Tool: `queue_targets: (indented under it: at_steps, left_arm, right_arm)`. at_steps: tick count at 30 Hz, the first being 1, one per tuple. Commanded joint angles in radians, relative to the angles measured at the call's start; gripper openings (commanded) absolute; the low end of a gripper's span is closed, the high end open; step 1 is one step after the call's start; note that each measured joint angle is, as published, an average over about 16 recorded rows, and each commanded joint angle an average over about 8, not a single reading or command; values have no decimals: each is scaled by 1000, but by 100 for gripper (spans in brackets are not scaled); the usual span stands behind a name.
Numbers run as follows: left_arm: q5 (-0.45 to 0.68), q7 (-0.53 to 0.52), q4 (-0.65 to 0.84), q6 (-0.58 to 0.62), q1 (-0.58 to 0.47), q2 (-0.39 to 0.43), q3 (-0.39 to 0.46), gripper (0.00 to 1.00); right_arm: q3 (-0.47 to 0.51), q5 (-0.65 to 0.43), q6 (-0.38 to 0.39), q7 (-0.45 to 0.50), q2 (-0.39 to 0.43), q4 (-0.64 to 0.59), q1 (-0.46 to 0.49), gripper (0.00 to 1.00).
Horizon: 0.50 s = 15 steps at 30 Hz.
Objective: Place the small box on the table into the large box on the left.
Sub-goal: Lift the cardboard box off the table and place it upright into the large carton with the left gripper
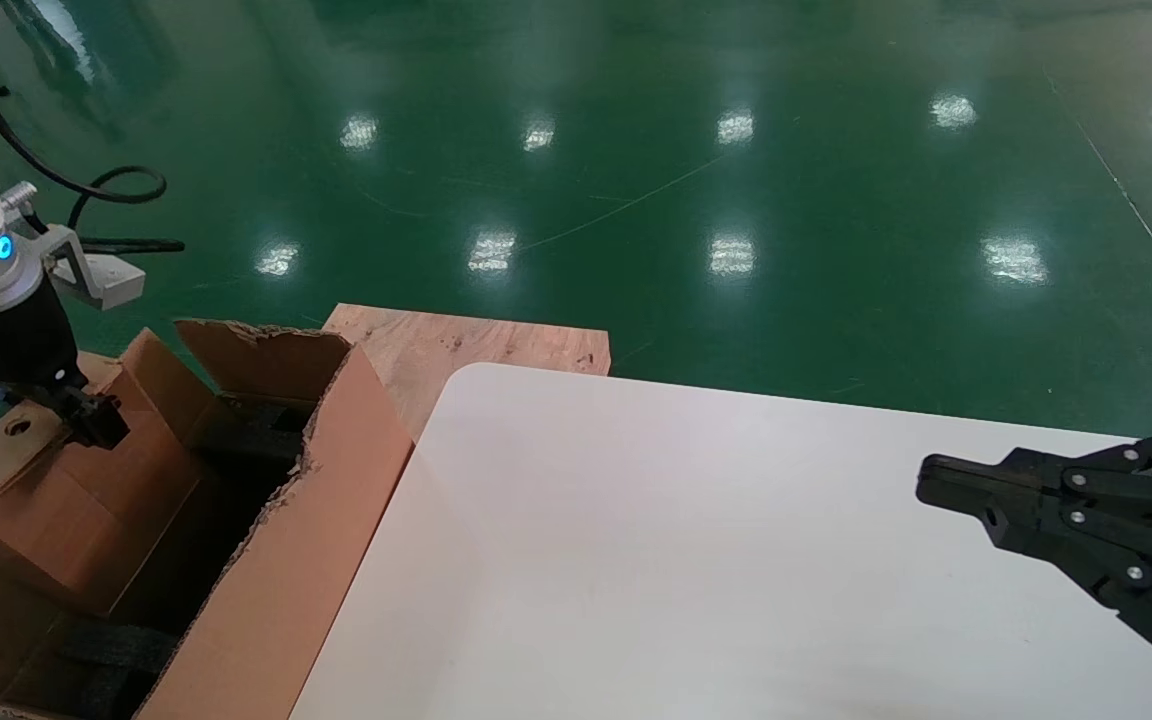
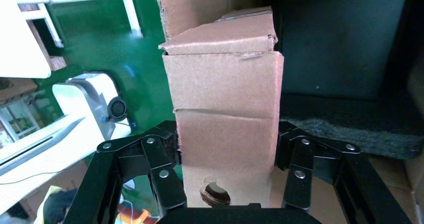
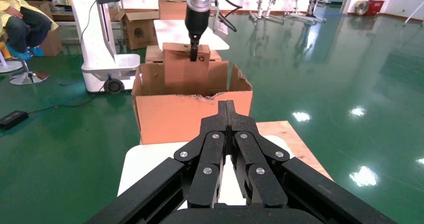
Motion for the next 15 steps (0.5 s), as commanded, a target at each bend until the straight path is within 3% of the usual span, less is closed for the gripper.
queue_targets:
  at_steps: [1,15]
  left_arm:
    - [2,-7,8,-5,14,4,2,0]
    - [1,-27,29,-33,62,7,1,0]
  right_arm:
    - [0,0,0,0,0,0,0,0]
    - [-1,1,0,0,0,0,0,0]
